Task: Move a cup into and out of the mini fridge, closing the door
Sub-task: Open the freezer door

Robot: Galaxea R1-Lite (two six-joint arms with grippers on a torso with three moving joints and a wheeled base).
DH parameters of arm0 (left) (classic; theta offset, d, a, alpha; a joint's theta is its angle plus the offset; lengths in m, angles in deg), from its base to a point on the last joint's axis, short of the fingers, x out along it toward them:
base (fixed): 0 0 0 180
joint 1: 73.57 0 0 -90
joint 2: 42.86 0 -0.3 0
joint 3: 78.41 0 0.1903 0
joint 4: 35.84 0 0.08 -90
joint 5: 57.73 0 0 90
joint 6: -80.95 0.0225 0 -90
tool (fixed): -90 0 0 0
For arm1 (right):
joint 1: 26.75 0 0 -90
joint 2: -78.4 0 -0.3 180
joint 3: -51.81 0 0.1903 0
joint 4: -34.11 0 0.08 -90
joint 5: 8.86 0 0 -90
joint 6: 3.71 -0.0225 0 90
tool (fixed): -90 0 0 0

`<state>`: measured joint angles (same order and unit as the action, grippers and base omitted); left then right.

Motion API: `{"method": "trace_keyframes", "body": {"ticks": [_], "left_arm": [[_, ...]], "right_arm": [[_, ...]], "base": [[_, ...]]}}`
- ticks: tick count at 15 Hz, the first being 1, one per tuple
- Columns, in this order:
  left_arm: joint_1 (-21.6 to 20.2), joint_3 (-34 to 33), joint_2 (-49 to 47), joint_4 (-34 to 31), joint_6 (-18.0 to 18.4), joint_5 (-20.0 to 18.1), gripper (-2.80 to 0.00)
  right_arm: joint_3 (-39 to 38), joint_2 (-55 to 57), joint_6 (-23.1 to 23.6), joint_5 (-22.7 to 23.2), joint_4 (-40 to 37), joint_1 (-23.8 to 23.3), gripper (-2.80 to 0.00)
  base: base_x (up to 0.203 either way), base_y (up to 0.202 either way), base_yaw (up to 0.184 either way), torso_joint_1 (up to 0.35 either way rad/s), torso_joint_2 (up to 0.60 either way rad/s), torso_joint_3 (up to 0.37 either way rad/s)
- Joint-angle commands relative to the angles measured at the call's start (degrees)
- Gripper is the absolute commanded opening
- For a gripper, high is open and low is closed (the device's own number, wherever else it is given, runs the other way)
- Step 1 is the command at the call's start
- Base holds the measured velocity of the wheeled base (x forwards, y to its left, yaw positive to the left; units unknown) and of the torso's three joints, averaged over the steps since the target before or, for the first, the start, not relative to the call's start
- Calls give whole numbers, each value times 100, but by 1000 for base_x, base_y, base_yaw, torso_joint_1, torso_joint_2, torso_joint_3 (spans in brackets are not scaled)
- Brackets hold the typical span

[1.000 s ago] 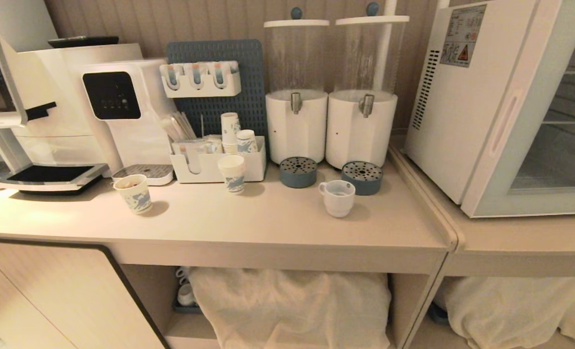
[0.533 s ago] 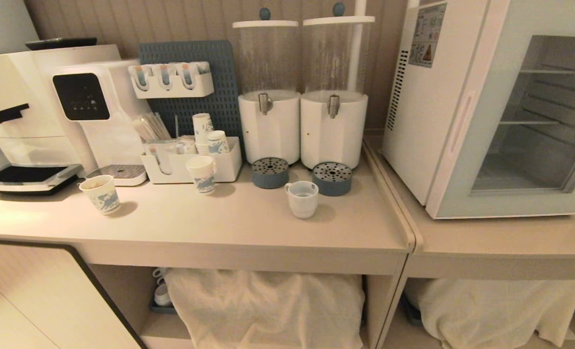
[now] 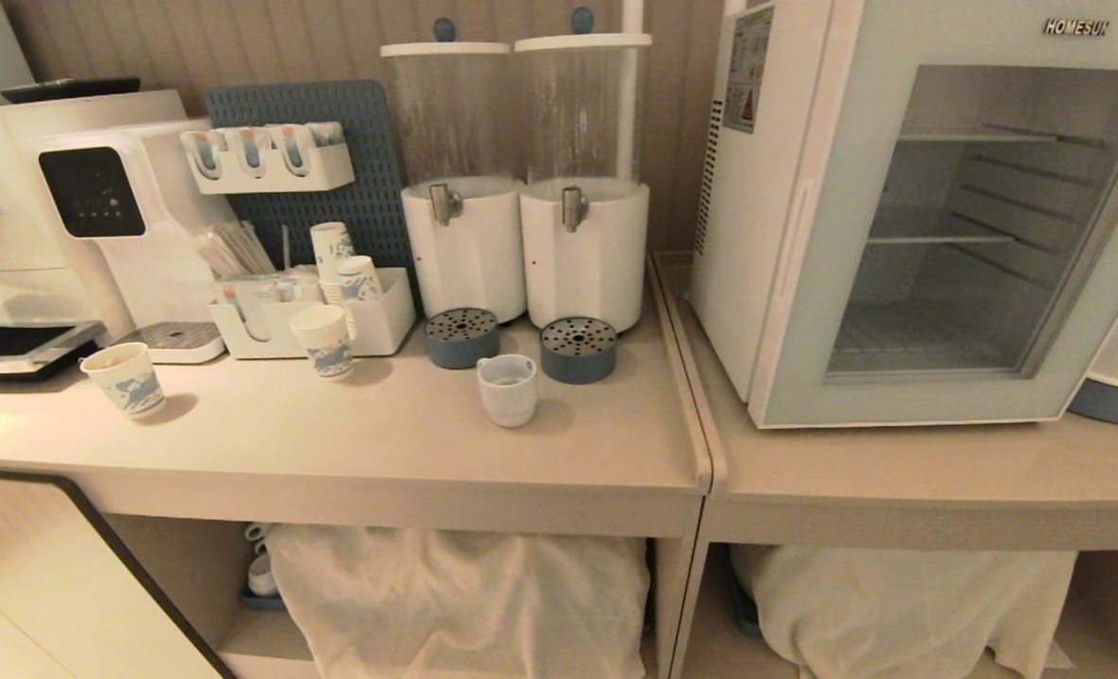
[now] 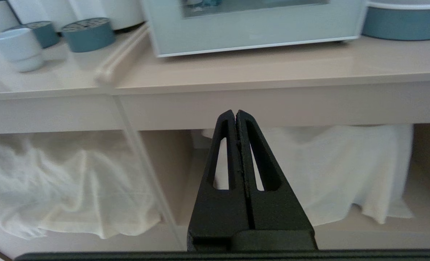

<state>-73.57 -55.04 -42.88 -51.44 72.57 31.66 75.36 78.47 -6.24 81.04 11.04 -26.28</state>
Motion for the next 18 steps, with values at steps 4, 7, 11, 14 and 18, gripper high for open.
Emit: {"method": "trace_keyframes", "body": {"ticks": [4,7,11,14,18], "left_arm": [[0,-229,21,6,-15,-1,-280],[0,-229,26,6,-15,-1,-280],[0,-229,28,6,-15,-1,-280],[0,-229,24,6,-15,8,-280],[0,-229,28,6,-15,7,-280]], "right_arm": [[-1,10,-2,1,5,6,-280],[-1,10,7,1,5,6,-280],[-1,10,-2,1,5,6,-280],[-1,10,6,1,5,6,-280],[-1,10,7,1,5,6,-280]], "base": [[0,-193,0,3,1,1],[0,-192,1,2,4,1],[0,-192,1,2,5,1],[0,-193,-1,4,5,2],[0,-193,2,2,4,1]]}}
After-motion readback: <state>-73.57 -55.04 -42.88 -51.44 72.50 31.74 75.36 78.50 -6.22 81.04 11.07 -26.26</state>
